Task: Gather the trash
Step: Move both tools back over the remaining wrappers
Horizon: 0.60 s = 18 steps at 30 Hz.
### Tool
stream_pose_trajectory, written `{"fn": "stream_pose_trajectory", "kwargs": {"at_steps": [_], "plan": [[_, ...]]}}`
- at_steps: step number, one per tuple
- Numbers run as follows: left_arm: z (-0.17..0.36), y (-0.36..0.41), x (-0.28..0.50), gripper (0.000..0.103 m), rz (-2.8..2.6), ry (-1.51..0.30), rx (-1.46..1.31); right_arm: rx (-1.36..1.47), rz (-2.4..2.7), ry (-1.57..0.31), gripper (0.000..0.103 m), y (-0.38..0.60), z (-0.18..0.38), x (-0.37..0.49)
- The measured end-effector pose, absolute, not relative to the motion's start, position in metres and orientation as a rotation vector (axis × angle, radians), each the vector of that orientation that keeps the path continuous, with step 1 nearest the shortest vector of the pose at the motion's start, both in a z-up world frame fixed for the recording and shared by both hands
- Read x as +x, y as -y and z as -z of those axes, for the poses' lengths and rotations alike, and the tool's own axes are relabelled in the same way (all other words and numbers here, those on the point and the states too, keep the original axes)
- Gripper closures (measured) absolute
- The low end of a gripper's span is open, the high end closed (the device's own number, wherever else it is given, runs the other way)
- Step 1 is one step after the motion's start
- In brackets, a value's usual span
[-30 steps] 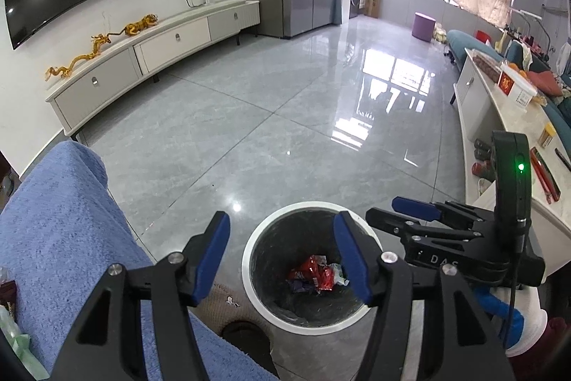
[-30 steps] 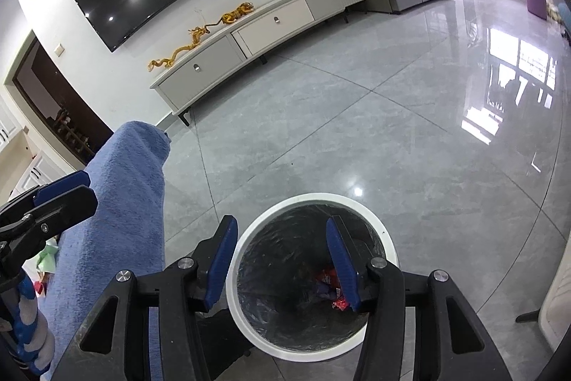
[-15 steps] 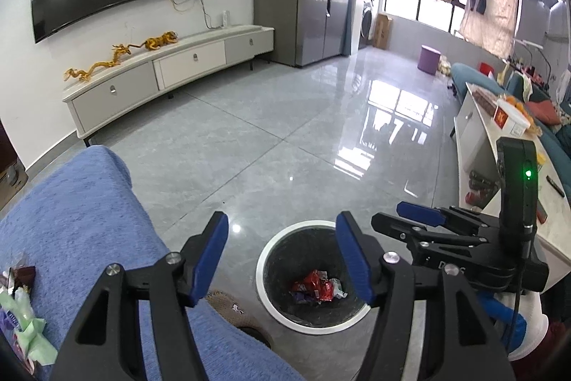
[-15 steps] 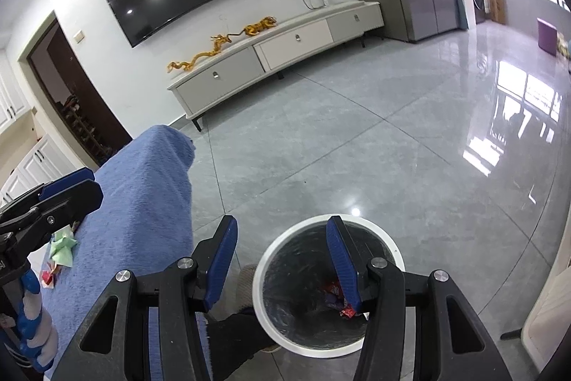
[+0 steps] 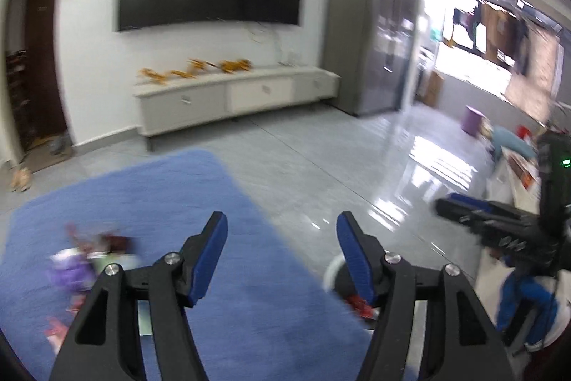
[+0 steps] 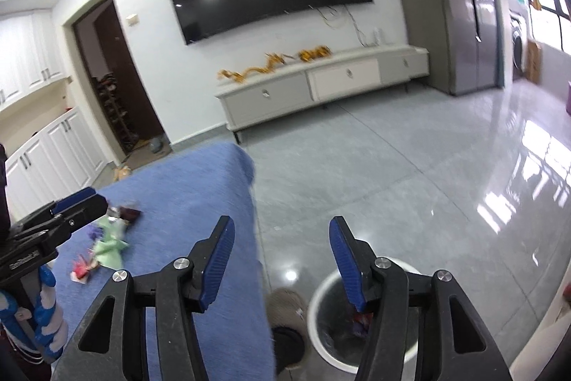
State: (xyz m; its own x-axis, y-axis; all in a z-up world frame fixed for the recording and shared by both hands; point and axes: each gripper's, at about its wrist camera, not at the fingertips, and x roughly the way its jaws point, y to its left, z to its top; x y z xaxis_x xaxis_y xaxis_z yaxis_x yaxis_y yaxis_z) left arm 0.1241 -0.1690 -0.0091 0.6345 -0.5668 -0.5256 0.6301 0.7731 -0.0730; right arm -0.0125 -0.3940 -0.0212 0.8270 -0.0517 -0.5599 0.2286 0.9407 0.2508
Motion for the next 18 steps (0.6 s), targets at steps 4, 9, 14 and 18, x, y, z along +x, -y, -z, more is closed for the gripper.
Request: {"fn": "stream_pose_trajectory", "kwargs": {"at_steps": [4, 9, 14, 18], "plan": [[-0.004, 0.093, 0.135, 0.035, 0.539, -0.499, 0.079, 0.255, 0.107, -0.543, 0.043, 0.357, -0.006, -0.002], [-0.009, 0.003, 0.139, 0.032, 0.370, -0.454, 0.061, 0.189, 0.027, -0.517, 0.041, 0.306, -0.028, 0.011], [0.005, -0.066, 0.134, 0.031, 0.246, -0.458, 0.047, 0.144, -0.055, -0.521, 0.040, 0.261, -0.035, 0.030], [0.022, -0.096, 0.132, 0.024, 0.225, -0.474, 0.028, 0.126, -0.115, -0.535, 0.038, 0.233, -0.034, 0.051]]}}
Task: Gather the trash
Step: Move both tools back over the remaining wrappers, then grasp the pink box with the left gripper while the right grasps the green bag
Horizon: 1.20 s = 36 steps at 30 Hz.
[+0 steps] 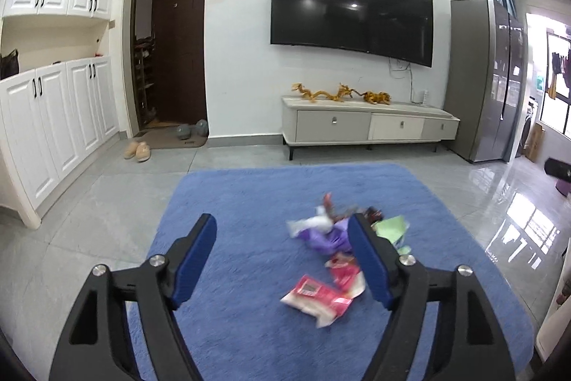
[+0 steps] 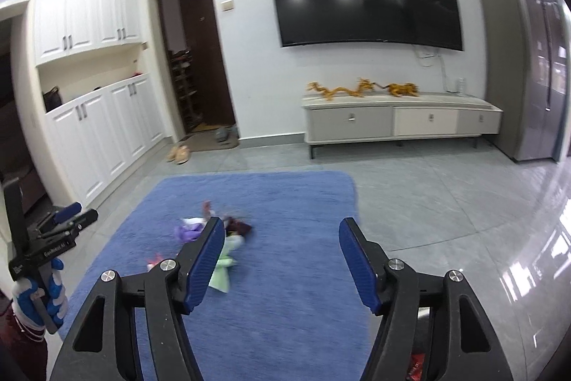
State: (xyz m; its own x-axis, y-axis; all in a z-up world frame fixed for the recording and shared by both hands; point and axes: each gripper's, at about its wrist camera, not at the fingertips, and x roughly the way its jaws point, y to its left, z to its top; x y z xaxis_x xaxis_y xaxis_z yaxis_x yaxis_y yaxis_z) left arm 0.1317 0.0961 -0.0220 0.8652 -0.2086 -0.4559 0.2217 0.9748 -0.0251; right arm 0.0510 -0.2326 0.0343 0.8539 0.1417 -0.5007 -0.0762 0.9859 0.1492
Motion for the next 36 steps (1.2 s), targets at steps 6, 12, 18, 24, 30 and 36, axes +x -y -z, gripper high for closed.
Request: {"fn": "stream_pose_trajectory", "kwargs": {"at_steps": [6, 12, 18, 24, 30, 36], "plan": [[0.066, -0.106, 0.134, 0.018, 0.351, -0.568, 0.039, 0.129, -0.198, -0.609, 0.032, 0.199, -0.012, 0.082], [0.106, -0.096, 0.158, 0.018, 0.475, -0.687, 0.074, 0.151, -0.288, -0.730, 0.029, 0.171, 0.032, 0.114], [0.125, -0.071, 0.180, 0.018, 0.591, -0.756, 0.161, 0.183, -0.357, -0.829, 0.028, 0.149, 0.076, 0.145], [0.144, -0.049, 0.189, 0.017, 0.619, -0.800, 0.247, 0.238, -0.399, -0.888, 0.028, 0.145, 0.102, 0.172], [0.153, -0.051, 0.204, 0.018, 0.598, -0.874, 0.212, 0.245, -0.429, -0.898, 0.028, 0.143, 0.110, 0.184], [0.155, -0.053, 0.207, 0.023, 0.568, -0.898, 0.197, 0.238, -0.445, -0.924, 0.044, 0.140, 0.120, 0.183]]}}
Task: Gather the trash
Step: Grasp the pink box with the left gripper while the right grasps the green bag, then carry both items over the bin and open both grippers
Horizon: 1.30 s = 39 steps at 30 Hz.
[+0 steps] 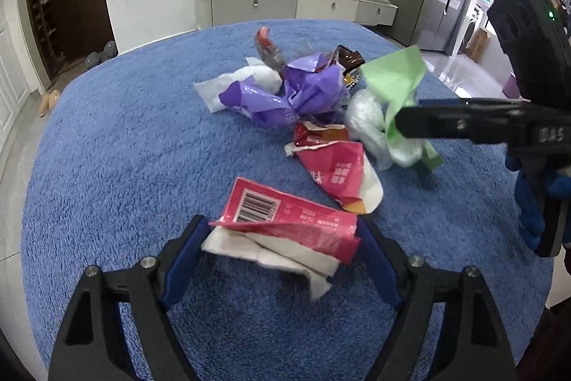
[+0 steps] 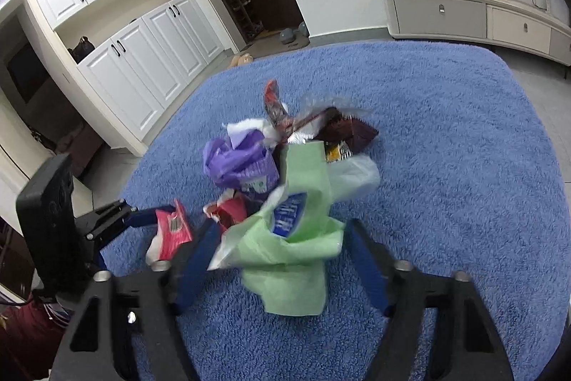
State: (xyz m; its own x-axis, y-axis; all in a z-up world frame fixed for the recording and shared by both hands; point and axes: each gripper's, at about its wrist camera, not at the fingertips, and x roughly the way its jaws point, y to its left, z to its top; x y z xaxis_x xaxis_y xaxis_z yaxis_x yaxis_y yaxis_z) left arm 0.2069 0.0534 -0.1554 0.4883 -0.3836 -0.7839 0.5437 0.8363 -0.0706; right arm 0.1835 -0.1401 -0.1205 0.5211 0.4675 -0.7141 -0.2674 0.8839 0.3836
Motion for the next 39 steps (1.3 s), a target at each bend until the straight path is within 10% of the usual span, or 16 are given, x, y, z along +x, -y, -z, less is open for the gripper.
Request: {"fn": "stream_pose_trajectory", "kwargs": {"at_steps": [22, 39], "plan": [[0.078, -0.070, 0.113, 0.031, 0.496, -0.672, 0.199, 0.196, -0.463, -0.761, 0.063, 0.167, 0.048, 0.085], [0.001, 0.087, 0.086, 0.031, 0.662, -0.543, 0.258, 0.215, -0.170, -0.533, 0.064, 0.339, -0.003, -0.012]]}}
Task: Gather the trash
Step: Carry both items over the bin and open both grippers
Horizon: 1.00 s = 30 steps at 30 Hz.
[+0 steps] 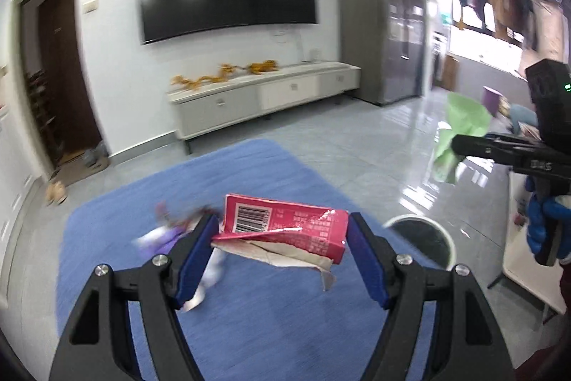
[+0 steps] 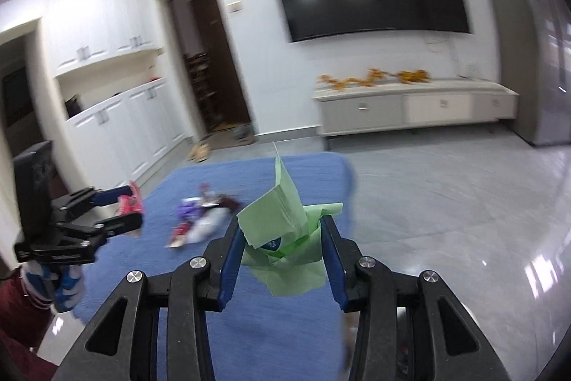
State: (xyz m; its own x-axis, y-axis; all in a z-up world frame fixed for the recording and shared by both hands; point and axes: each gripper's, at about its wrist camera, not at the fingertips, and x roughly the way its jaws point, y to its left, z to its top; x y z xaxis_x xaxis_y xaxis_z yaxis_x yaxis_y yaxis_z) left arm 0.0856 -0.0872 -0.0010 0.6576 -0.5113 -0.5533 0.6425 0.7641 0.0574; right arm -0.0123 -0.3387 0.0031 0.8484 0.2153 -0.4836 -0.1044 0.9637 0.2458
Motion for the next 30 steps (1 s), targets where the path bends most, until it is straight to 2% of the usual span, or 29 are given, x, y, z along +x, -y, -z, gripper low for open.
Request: {"fn": "stream_pose_trajectory", "kwargs": {"at_steps": [6, 16, 18, 25, 30], "plan": [[0.012, 0.193, 0.092, 0.031, 0.812, -0.589, 0.326, 0.323, -0.003, -0.548, 0.063, 0.418, 0.037, -0.028], [0.078, 0.337, 0.112, 0.029, 1.019, -0.771, 0.356, 0.563, 0.127, -0.665, 0.061, 0.510, 0.128, -0.032], [0.087, 0.356, 0.113, 0.029, 1.048, -0.796, 0.358, 0.595, 0.146, -0.690, 0.061, 0.520, 0.144, -0.030], [0.107, 0.396, 0.122, 0.024, 1.101, -0.866, 0.339, 0.656, 0.204, -0.745, 0.047, 0.543, 0.178, -0.038], [0.112, 0.399, 0.119, 0.023, 1.096, -0.868, 0.335, 0.660, 0.233, -0.744, 0.046, 0.542, 0.176, -0.047]]}}
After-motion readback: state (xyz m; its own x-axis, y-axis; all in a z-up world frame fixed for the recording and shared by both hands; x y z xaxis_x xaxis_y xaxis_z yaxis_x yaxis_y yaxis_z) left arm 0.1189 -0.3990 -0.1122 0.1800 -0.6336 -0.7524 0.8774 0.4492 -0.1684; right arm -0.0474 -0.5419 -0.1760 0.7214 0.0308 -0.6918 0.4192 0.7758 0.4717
